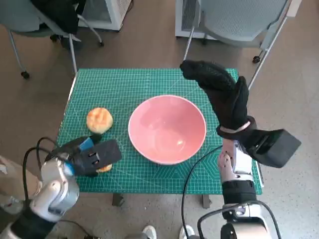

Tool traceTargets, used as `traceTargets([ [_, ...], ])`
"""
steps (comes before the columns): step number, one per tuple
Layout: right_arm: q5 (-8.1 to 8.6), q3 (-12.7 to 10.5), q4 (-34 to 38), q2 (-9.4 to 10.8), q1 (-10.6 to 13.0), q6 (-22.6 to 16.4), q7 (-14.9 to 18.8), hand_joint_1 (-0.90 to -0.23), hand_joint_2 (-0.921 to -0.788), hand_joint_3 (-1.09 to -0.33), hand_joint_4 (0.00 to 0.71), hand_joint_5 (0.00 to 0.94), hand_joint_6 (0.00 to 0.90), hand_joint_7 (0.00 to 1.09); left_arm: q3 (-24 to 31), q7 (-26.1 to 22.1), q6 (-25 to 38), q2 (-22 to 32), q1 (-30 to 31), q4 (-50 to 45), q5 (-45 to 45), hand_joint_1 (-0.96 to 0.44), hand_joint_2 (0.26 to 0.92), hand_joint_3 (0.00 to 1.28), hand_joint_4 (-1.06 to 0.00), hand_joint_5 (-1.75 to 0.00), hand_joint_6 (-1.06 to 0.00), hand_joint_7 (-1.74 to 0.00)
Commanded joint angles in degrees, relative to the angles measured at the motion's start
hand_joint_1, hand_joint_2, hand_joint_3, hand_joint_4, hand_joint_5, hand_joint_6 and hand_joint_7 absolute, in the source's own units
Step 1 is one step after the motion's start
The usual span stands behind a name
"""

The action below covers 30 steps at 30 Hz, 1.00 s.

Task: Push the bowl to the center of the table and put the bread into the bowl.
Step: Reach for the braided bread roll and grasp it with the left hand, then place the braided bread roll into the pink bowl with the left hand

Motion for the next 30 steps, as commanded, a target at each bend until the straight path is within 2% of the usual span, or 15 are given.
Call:
traceTargets([
  [1, 0.36, -0.1, -0.4, -0.3, 1.9, 1.0, -0.2, -0.663, -0.921, -0.877, 0.072, 0.0, 0.023, 0.24, -0.6, -1.1, 0.1, -0.7, -0.9, 1.9, 0.8, 0.0, 0.75, 0.04, -0.34, -0.08, -0.46, -0.06],
  [3, 0.36, -0.1, -0.6, -0.3, 1.9, 1.2, -0.3, -0.663, -0.921, -0.877, 0.071, 0.0, 0.022, 0.25, -0.5, -1.4, 0.2, -0.7, -0.8, 1.8, 1.0, 0.01, 0.759, 0.05, -0.48, -0.15, -0.51, -0.06],
  [4, 0.37, -0.1, -0.8, -0.3, 2.0, 1.3, -0.3, -0.663, -0.921, -0.877, 0.07, 0.0, 0.02, 0.25, -0.4, -1.6, 0.2, -0.7, -0.6, 1.6, 1.1, 0.14, 0.818, 0.06, -0.55, -0.54, -0.58, -0.09],
  [5, 0.39, -0.1, -0.9, -0.3, 2.0, 1.4, -0.3, -0.663, -0.921, -0.877, 0.07, 0.0, 0.02, 0.25, -0.3, -1.6, 0.1, -0.6, -0.4, 1.3, 1.2, 0.19, 0.838, 0.06, -0.57, -0.68, -0.6, -0.1],
  [7, 0.42, -0.1, -1.0, -0.3, 2.0, 1.5, -0.3, -0.663, -0.921, -0.878, 0.069, 0.0, 0.017, 0.25, -0.1, -1.5, -0.1, -0.6, 0.0, 0.9, 1.3, 0.3, 0.887, 0.05, -0.66, -0.99, -0.65, -0.35],
  [9, 0.43, -0.1, -1.0, -0.2, 2.0, 1.6, -0.2, -0.663, -0.921, -0.878, 0.069, 0.0, 0.015, 0.26, 0.3, -1.1, -0.6, -0.6, 0.6, 0.6, 1.3, 0.16, 0.891, 0.06, -0.7, -1.11, -0.67, -0.65],
  [10, 0.44, -0.1, -1.0, -0.2, 2.0, 1.6, -0.2, -0.663, -0.921, -0.878, 0.069, 0.0, 0.014, 0.26, 0.4, -0.9, -0.8, -0.6, 0.9, 0.4, 1.4, 0.1, 0.833, 0.17, -0.71, -1.19, -0.7, -0.74],
  [11, 0.44, -0.1, -0.9, -0.2, 2.0, 1.6, -0.2, -0.663, -0.921, -0.878, 0.069, 0.0, 0.014, 0.26, 0.6, -0.6, -1.3, -0.6, 1.3, 0.2, 1.3, 0.08, 0.812, 0.21, -0.71, -1.22, -0.71, -0.77],
  [13, 0.44, -0.1, -0.8, -0.2, 1.9, 1.6, -0.2, -0.663, -0.921, -0.877, 0.068, 0.0, 0.011, 0.27, 1.0, -0.1, -2.3, -0.5, 1.9, 0.0, 1.2, 0.03, 0.669, 0.47, -0.69, -1.34, -0.73, -0.92],
  [16, 0.44, -0.2, -0.6, -0.1, 1.8, 1.7, -0.2, -0.664, -0.921, -0.876, 0.067, 0.0, 0.008, 0.27, 1.6, 0.6, -3.7, -0.5, 2.8, 0.0, 1.0, 0.01, 0.619, 0.59, -0.68, -1.37, -0.71, -1.04],
  [19, 0.46, -0.2, -0.6, -0.1, 1.8, 1.7, -0.2, -0.664, -0.921, -0.876, 0.067, 0.0, 0.006, 0.28, 2.1, 1.1, -5.3, -0.5, 3.4, 0.6, 1.0, 0.01, 0.626, 0.58, -0.68, -1.37, -0.69, -1.08],
  [22, 0.47, -0.2, -0.6, 0.0, 1.8, 1.6, -0.1, -0.665, -0.921, -0.875, 0.066, 0.0, 0.003, 0.28, 2.2, 0.9, -6.3, -0.3, 3.5, 1.1, 1.2, 0.0, 0.682, 0.49, -0.67, -1.34, -0.69, -1.08],
  [27, 0.46, -0.2, -0.2, 0.1, 1.7, 1.4, 0.0, -0.665, -0.921, -0.874, 0.065, 0.0, 0.0, 0.29, 2.4, -0.1, -6.6, 0.0, 3.3, 1.0, 1.5, 0.0, 0.724, 0.42, -0.65, -1.33, -0.7, -1.05],
  [30, 0.41, -0.2, 0.0, 0.1, 1.6, 1.2, 0.0, -0.665, -0.921, -0.874, 0.065, 0.0, -0.001, 0.29, 2.7, -0.5, -6.6, 0.1, 3.2, 0.8, 1.5, 0.0, 0.772, 0.33, -0.64, -1.32, -0.71, -1.04],
])
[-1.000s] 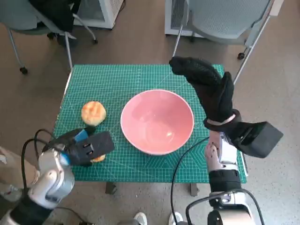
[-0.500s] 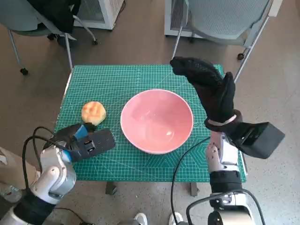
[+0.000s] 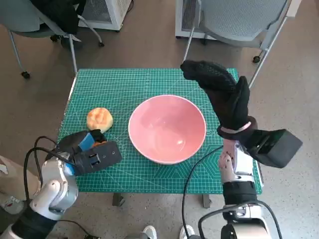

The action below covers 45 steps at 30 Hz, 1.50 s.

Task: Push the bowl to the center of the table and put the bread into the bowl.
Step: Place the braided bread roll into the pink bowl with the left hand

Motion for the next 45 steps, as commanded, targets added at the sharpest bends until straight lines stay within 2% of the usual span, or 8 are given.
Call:
traceTargets([
  [1, 0.39, -0.2, 0.9, 0.0, 1.1, 0.2, 0.0, -0.665, -0.921, -0.874, 0.065, 0.0, -0.001, 0.29, 0.3, -1.6, -0.1, 0.3, 1.2, 0.1, 0.1, 0.0, 0.777, 0.32, -0.64, -1.31, -0.71, -1.04],
  [9, 0.51, -0.2, 1.0, 0.0, 1.1, 0.1, 0.2, -0.664, -0.921, -0.874, 0.062, 0.0, -0.001, 0.3, 1.9, -2.8, 0.1, 0.9, 1.8, -3.0, 0.0, 0.0, 0.799, 0.29, -0.63, -1.36, -0.72, -0.98],
  [16, 0.75, -0.5, 1.4, -0.2, 0.9, 0.2, 0.4, -0.662, -0.921, -0.875, 0.062, 0.0, -0.001, 0.29, 4.4, -3.8, 0.7, 1.3, 2.6, -8.2, -0.2, 0.0, 0.839, 0.2, -0.65, -1.31, -0.72, -0.99],
  [26, 0.94, -0.8, 2.1, -0.3, 0.5, 0.2, 0.5, -0.663, -0.921, -0.873, 0.061, 0.0, -0.001, 0.28, 8.5, -5.6, 1.2, 2.2, 1.3, -18.3, 0.4, 0.0, 0.827, 0.22, -0.64, -1.41, -0.77, -0.84],
  [37, 0.78, -0.9, 2.1, -0.1, 0.3, 0.3, 0.3, -0.662, -0.921, -0.873, 0.061, 0.0, -0.001, 0.28, 10.6, -7.7, 1.3, 2.4, -6.7, -26.2, 1.9, 0.0, 0.813, 0.22, -0.71, -1.32, -0.77, -0.87],
  [45, 0.93, -1.1, 2.1, -0.3, 0.3, 0.3, 0.4, -0.661, -0.921, -0.874, 0.061, 0.0, -0.001, 0.28, 9.3, -8.9, 1.4, 0.3, -13.9, -29.2, 3.6, 0.0, 0.806, 0.21, -0.75, -1.24, -0.75, -0.92],
])
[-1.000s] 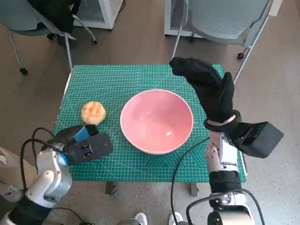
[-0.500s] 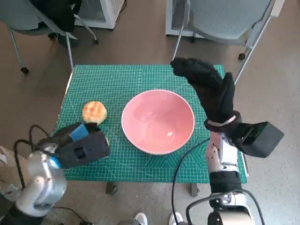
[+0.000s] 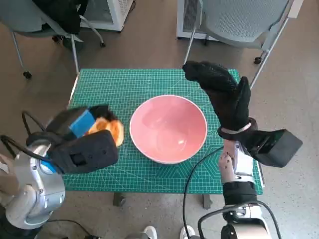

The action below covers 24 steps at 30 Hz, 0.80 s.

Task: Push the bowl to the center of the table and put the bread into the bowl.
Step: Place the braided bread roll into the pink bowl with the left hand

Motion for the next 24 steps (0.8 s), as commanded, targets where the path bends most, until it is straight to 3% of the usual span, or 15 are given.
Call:
traceTargets([
  [1, 0.57, -0.2, 0.9, -0.2, 0.3, 0.4, 0.4, -0.661, -0.921, -0.874, 0.061, 0.0, -0.001, 0.28, -1.0, -0.8, 0.2, -1.6, -4.6, -2.0, 1.9, 0.0, 0.804, 0.21, -0.75, -1.23, -0.75, -0.93],
  [16, 0.74, -0.6, 0.4, -0.6, 0.9, 0.3, 0.6, -0.667, -0.921, -0.871, 0.062, 0.001, -0.001, 0.28, -5.8, -2.8, -6.7, -8.1, -15.9, 4.6, 1.4, 0.0, 0.799, 0.21, -0.77, -1.2, -0.75, -0.95],
  [22, 0.53, -0.7, -0.3, -0.7, 1.4, 0.2, 0.3, -0.664, -0.921, -0.874, 0.066, 0.003, -0.001, 0.28, -8.0, -3.6, -8.4, -10.8, -20.4, 9.7, 2.2, 0.0, 0.742, 0.33, -0.75, -1.22, -0.72, -1.01],
  [24, 0.43, -0.7, -0.5, -0.7, 1.5, 0.2, 0.2, -0.664, -0.921, -0.875, 0.066, 0.003, -0.001, 0.28, -9.0, -4.0, -8.7, -11.8, -21.9, 11.6, 2.5, 0.0, 0.673, 0.47, -0.74, -1.28, -0.71, -1.04],
])
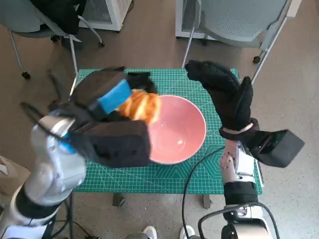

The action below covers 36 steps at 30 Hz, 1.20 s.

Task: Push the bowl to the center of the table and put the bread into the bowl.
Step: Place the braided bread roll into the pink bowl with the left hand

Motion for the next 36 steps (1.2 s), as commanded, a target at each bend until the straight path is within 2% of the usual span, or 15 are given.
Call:
traceTargets([
  [1, 0.36, -0.1, -0.3, -0.6, 1.5, 0.2, 0.1, -0.663, -0.921, -0.875, 0.067, 0.003, -0.001, 0.28, -2.2, -1.2, -1.0, -2.2, -4.5, 4.2, 1.0, 0.0, 0.644, 0.52, -0.73, -1.31, -0.71, -1.04],
  [6, 0.25, -0.2, -0.7, -0.8, 1.9, 0.0, 0.0, -0.662, -0.921, -0.877, 0.068, 0.003, -0.001, 0.27, -4.6, -1.6, -1.6, -5.2, -7.8, 9.9, 1.6, 0.0, 0.522, 0.78, -0.66, -1.51, -0.71, -1.08],
  [11, 0.07, -0.3, -0.8, -1.0, 2.1, -0.3, -0.2, -0.662, -0.921, -0.877, 0.068, 0.003, -0.001, 0.27, -5.6, -0.2, -3.3, -7.7, -9.1, 14.5, 1.1, 0.0, 0.499, 0.84, -0.61, -1.6, -0.7, -1.1],
  [17, -0.04, -0.5, -0.8, -1.1, 2.2, -0.6, -0.7, -0.662, -0.921, -0.879, 0.068, 0.003, -0.001, 0.28, -4.9, 3.8, -7.6, -10.5, -8.7, 19.2, -0.2, 0.0, 0.564, 0.75, -0.58, -1.59, -0.69, -1.06],
  [19, -0.08, -0.5, -0.8, -1.2, 2.3, -0.7, -0.8, -0.661, -0.921, -0.879, 0.068, 0.002, -0.001, 0.28, -4.8, 4.9, -8.8, -11.1, -8.4, 20.5, -0.4, 0.0, 0.634, 0.63, -0.61, -1.52, -0.66, -1.06],
  [21, -0.1, -0.5, -0.9, -1.3, 2.3, -0.9, -1.0, -0.661, -0.921, -0.879, 0.068, 0.002, -0.001, 0.29, -4.7, 5.1, -9.5, -11.7, -8.2, 21.8, -1.0, 0.0, 0.722, 0.49, -0.58, -1.42, -0.61, -1.18],
  [22, -0.11, -0.5, -0.9, -1.3, 2.4, -0.9, -1.0, -0.661, -0.921, -0.879, 0.067, 0.002, -0.001, 0.29, -4.6, 5.0, -9.7, -11.9, -8.2, 22.3, -1.3, 0.08, 0.728, 0.49, -0.58, -1.42, -0.54, -1.09],
  [23, -0.11, -0.5, -0.9, -1.3, 2.4, -1.0, -1.1, -0.661, -0.921, -0.879, 0.065, 0.001, -0.001, 0.29, -4.5, 4.4, -9.4, -12.1, -8.2, 22.8, -1.7, 0.19, 0.719, 0.51, -0.59, -1.42, -0.48, -0.89],
  [25, -0.08, -0.5, -0.8, -1.4, 2.4, -1.0, -1.1, -0.661, -0.921, -0.878, 0.06, 0.0, -0.001, 0.29, -4.4, 3.0, -8.8, -12.3, -8.2, 23.1, -2.3, 0.29, 0.821, 0.36, -0.55, -1.41, -0.37, -0.56],
  [26, -0.06, -0.5, -0.8, -1.4, 2.4, -1.1, -1.1, -0.661, -0.921, -0.878, 0.058, 0.0, -0.001, 0.29, -4.4, 2.4, -8.5, -12.3, -8.2, 23.1, -2.6, 0.25, 0.81, 0.33, -0.48, -1.27, -0.35, -0.5],
  [27, -0.04, -0.6, -0.7, -1.4, 2.3, -1.1, -1.2, -0.661, -0.921, -0.878, 0.056, 0.0, -0.001, 0.29, -4.5, 1.4, -7.9, -12.2, -8.2, 22.8, -2.8, 0.19, 0.785, 0.3, -0.41, -0.99, -0.32, -0.39],
  [28, -0.03, -0.6, -0.6, -1.5, 2.3, -1.2, -1.2, -0.661, -0.921, -0.878, 0.054, 0.0, -0.001, 0.29, -4.6, 0.6, -7.5, -12.1, -8.2, 22.6, -3.0, 0.13, 0.748, 0.29, -0.29, -0.67, -0.31, -0.29],
  [30, -0.01, -0.6, -0.5, -1.5, 2.2, -1.3, -1.3, -0.661, -0.921, -0.878, 0.052, 0.0, -0.001, 0.29, -4.8, -0.6, -6.6, -11.9, -8.0, 22.0, -3.0, 0.06, 0.705, 0.29, -0.19, -0.35, -0.29, -0.19],
  [33, 0.01, -0.7, -0.4, -1.5, 2.2, -1.4, -1.4, -0.662, -0.921, -0.878, 0.051, 0.0, -0.001, 0.29, -4.8, -1.3, -6.0, -11.8, -7.6, 21.4, -2.8, -0.03, 0.682, 0.25, -0.12, -0.12, -0.28, -0.1],
  [36, 0.01, -0.7, -0.2, -1.4, 2.1, -1.5, -1.5, -0.662, -0.921, -0.878, 0.051, 0.0, -0.001, 0.29, -4.9, -1.3, -5.9, -11.9, -7.4, 21.7, -2.6, -0.14, 0.692, 0.18, -0.09, -0.04, -0.27, -0.05],
])
